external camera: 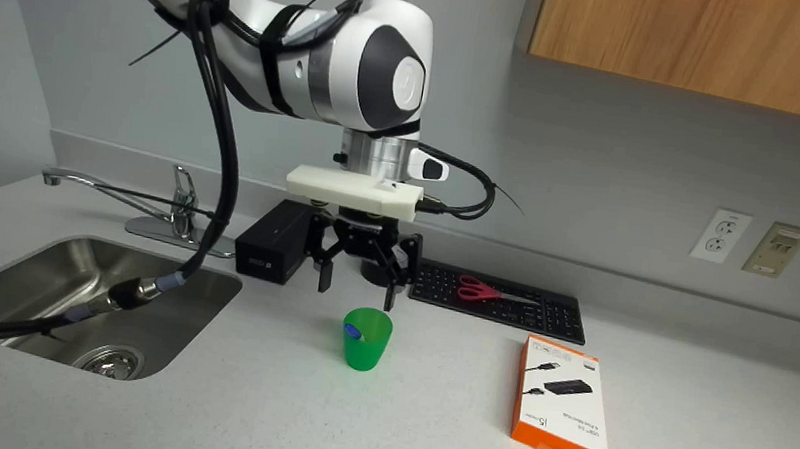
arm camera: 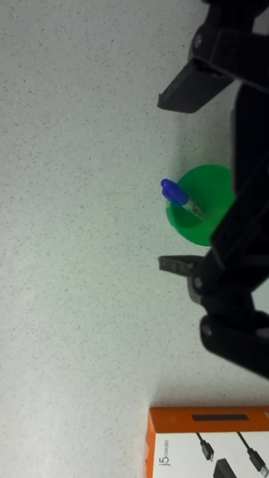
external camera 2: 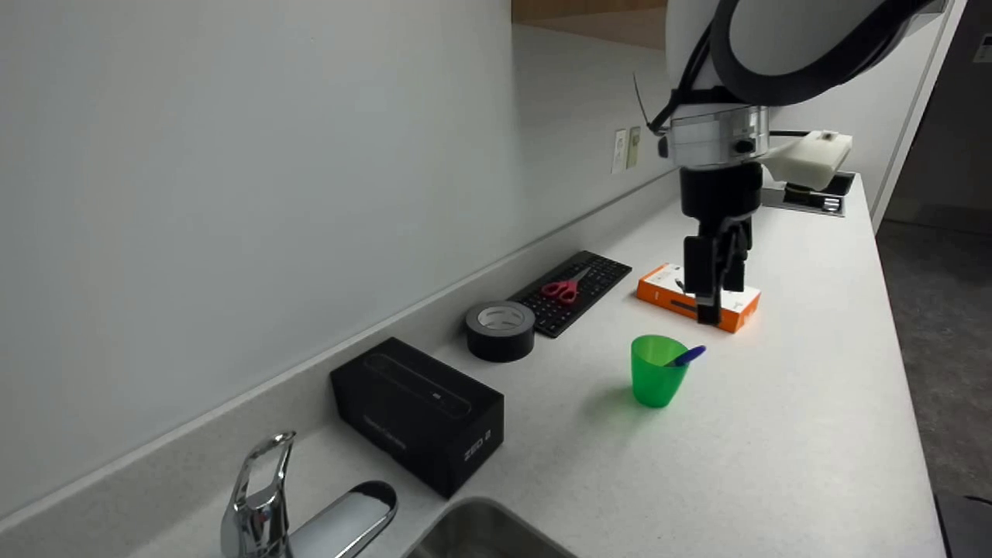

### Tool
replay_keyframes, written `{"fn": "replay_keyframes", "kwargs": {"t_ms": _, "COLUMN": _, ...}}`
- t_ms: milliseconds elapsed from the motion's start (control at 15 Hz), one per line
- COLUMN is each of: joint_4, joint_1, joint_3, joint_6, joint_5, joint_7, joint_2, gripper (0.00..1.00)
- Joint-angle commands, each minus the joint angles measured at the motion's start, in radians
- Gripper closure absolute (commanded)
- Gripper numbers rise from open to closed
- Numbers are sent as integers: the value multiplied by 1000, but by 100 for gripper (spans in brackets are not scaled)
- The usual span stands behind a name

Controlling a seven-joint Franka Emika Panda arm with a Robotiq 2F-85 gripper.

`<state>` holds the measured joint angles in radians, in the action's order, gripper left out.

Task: Move the pen from the green cup and put it on the left side of the cup

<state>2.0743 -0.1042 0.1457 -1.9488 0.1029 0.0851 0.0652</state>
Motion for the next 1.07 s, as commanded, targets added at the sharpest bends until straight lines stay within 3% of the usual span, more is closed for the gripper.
{"fn": "replay_keyframes", "kwargs": {"t_ms": 0, "joint_4": -2, "joint_1": -8, "joint_3": -9, "joint_6": 3, "joint_5": 0, "joint_7": 0, "joint_2": 0, "gripper": 0}}
{"fn": "replay_keyframes", "kwargs": {"t_ms": 1000, "joint_4": 37, "joint_1": -8, "joint_3": -19, "joint_6": -116, "joint_5": -11, "joint_7": 0, "joint_2": 91, "gripper": 0}}
